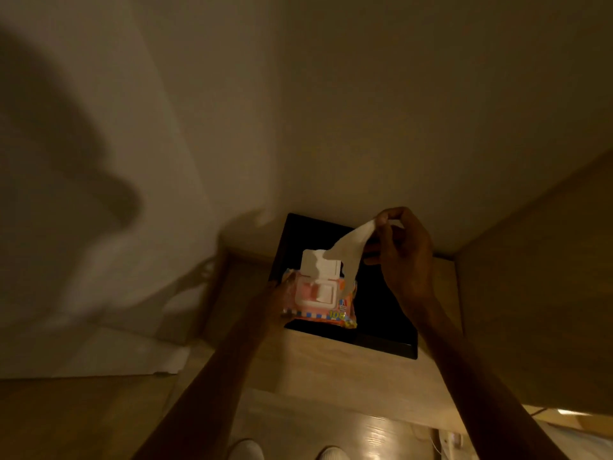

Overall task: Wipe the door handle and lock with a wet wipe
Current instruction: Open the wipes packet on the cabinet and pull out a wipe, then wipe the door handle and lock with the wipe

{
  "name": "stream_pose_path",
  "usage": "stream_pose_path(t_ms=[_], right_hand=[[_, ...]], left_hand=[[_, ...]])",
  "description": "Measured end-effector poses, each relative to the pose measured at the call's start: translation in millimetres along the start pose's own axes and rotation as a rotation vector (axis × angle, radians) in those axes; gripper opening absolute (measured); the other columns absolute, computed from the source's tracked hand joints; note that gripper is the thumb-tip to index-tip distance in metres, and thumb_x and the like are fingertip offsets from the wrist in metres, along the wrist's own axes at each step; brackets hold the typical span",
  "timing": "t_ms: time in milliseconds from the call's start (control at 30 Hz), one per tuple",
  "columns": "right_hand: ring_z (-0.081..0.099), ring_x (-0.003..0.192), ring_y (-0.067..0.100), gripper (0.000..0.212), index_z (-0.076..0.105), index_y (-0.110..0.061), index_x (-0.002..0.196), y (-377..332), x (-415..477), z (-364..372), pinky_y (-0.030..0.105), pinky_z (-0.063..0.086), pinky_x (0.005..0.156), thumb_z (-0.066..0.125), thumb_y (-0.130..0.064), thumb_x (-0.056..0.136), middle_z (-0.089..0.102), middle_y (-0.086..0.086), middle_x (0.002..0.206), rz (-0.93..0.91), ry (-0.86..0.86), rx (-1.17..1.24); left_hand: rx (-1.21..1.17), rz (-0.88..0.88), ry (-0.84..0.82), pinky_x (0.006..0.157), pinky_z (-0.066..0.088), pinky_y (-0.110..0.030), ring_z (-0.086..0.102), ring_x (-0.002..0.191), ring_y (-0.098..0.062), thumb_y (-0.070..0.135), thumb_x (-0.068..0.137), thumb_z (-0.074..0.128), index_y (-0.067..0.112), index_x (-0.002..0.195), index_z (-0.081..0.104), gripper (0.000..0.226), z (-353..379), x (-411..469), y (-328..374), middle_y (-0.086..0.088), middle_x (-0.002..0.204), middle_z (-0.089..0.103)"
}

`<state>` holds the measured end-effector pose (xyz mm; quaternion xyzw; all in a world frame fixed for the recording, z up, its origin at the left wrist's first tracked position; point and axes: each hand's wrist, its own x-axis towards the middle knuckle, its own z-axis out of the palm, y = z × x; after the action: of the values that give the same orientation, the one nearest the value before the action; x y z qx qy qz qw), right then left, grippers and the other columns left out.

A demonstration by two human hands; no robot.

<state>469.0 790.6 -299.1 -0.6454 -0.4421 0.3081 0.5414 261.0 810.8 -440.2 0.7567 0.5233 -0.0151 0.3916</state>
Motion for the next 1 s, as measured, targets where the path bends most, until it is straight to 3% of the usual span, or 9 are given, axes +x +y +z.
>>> stream_pose_path(t_ms=[100,233,533,600,700,767,833,933,1000], right_hand=[[0.071,0.065,0.024,0.015,0.053,-0.016,0.091,-31.2,-5.8,-11.1,0.032,0.056,0.050,0.046,-0.026,0.101,0.071,0.011,0.078,0.033,-0.050,0.022],[0.071,0.066,0.022,0.017,0.052,-0.011,0.092,-87.6,-12.5,-29.5,0.031,0.056,0.051,0.045,-0.024,0.101,0.070,0.011,0.080,0.073,-0.151,0.035],[0.069,0.072,0.030,0.017,0.054,-0.011,0.087,-220.4,-39.8,-54.3,0.041,0.058,0.063,0.048,-0.018,0.100,0.067,0.010,0.083,0.061,-0.447,0.022],[0.067,0.069,0.027,0.016,0.055,-0.007,0.091,-242.1,-45.0,-54.5,0.036,0.057,0.061,0.048,-0.017,0.100,0.067,0.010,0.081,0.034,-0.543,0.032],[0.066,0.061,0.017,0.015,0.055,-0.003,0.094,-268.3,-53.7,-55.7,0.025,0.055,0.054,0.048,-0.015,0.100,0.067,0.008,0.078,0.012,-0.701,0.026],[0.066,0.061,0.018,0.014,0.056,-0.004,0.092,-281.9,-60.7,-56.4,0.026,0.055,0.054,0.048,-0.013,0.099,0.067,0.006,0.077,0.008,-0.794,0.015],[0.067,0.062,0.019,0.015,0.058,-0.008,0.090,-291.3,-67.6,-54.2,0.029,0.054,0.055,0.049,-0.016,0.099,0.069,0.002,0.074,-0.002,-0.868,-0.010],[0.068,0.065,0.022,0.017,0.061,-0.014,0.089,-297.5,-80.9,-43.6,0.033,0.051,0.060,0.048,-0.020,0.099,0.070,0.001,0.075,-0.039,-0.957,-0.071],[0.068,0.065,0.020,0.019,0.062,-0.018,0.087,-300.0,-95.8,-31.4,0.028,0.052,0.057,0.048,-0.021,0.099,0.069,0.004,0.079,-0.038,-1.001,-0.057]], left_hand=[[-0.050,0.007,0.051,0.108,0.031,-0.023,0.037,0.142,-0.023,0.021,0.090,0.067,0.015,0.155,0.017,0.082,-36.5,-31.8,19.6,-0.009,0.156,0.036],[-0.026,0.004,0.143,0.117,0.028,-0.032,0.036,0.143,-0.025,0.027,0.089,0.068,0.016,0.154,0.023,0.080,-98.1,-77.4,59.8,-0.010,0.155,0.039],[-0.147,0.048,0.230,0.117,0.033,-0.038,0.036,0.145,-0.025,0.027,0.090,0.067,0.014,0.153,0.029,0.075,-178.1,-197.8,154.2,-0.009,0.157,0.037],[-0.237,0.046,0.284,0.117,0.036,-0.039,0.038,0.143,-0.022,0.029,0.088,0.071,0.018,0.152,0.033,0.075,-185.2,-215.4,170.2,-0.005,0.156,0.040],[-0.413,-0.027,0.373,0.108,0.045,-0.039,0.054,0.129,-0.023,0.031,0.083,0.075,0.019,0.139,0.053,0.061,-182.4,-240.4,190.3,-0.007,0.141,0.058],[-0.516,-0.069,0.390,0.091,0.054,-0.036,0.067,0.110,-0.026,0.027,0.084,0.074,0.011,0.115,0.068,0.036,-169.4,-258.1,198.6,-0.006,0.110,0.073],[-0.569,-0.118,0.458,0.073,0.050,-0.027,0.068,0.086,-0.020,0.030,0.087,0.071,0.005,0.089,0.068,0.026,-154.5,-277.9,200.0,0.001,0.079,0.068],[-0.684,-0.209,0.592,0.070,0.045,-0.030,0.063,0.076,-0.020,0.036,0.088,0.068,-0.011,0.084,0.061,0.047,-141.3,-312.7,196.9,-0.014,0.077,0.062],[-0.726,-0.254,0.651,0.070,0.050,-0.032,0.071,0.081,-0.029,0.038,0.087,0.068,-0.008,0.085,0.064,0.046,-138.8,-342.9,194.5,-0.021,0.083,0.071]])
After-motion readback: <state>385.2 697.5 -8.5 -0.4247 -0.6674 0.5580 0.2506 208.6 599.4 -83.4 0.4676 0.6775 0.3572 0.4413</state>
